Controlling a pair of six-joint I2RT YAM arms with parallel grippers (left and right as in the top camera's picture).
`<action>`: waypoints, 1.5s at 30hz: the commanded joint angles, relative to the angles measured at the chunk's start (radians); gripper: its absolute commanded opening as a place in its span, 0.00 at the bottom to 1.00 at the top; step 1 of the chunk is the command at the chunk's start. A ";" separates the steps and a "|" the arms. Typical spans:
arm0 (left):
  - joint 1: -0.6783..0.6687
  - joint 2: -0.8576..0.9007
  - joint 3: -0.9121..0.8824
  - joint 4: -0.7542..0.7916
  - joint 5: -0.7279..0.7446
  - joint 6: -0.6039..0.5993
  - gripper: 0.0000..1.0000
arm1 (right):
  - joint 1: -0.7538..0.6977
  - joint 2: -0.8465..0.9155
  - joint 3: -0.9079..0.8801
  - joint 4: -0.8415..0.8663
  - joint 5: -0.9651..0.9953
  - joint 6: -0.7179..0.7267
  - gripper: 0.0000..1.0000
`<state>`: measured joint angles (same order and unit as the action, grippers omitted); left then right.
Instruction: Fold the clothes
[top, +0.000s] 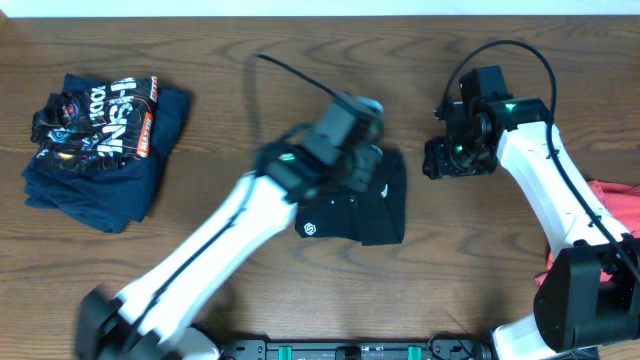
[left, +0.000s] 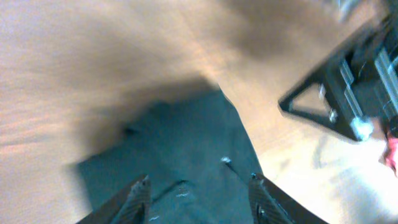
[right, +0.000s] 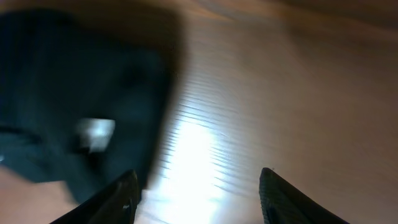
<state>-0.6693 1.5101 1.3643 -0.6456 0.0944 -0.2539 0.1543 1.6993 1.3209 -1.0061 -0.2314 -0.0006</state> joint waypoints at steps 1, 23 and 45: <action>0.072 -0.042 0.016 -0.049 -0.113 0.016 0.53 | -0.003 0.002 0.006 0.022 -0.309 -0.168 0.60; 0.190 0.433 -0.022 0.042 -0.103 0.017 0.53 | 0.214 0.210 0.005 -0.039 -0.381 -0.250 0.55; 0.204 0.584 -0.022 -0.278 -0.103 -0.241 0.30 | 0.178 0.404 0.033 0.196 0.479 -0.037 0.52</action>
<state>-0.4641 2.0514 1.3731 -0.9070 0.0105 -0.4026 0.3683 2.0228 1.3621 -0.8494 -0.0895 -0.0586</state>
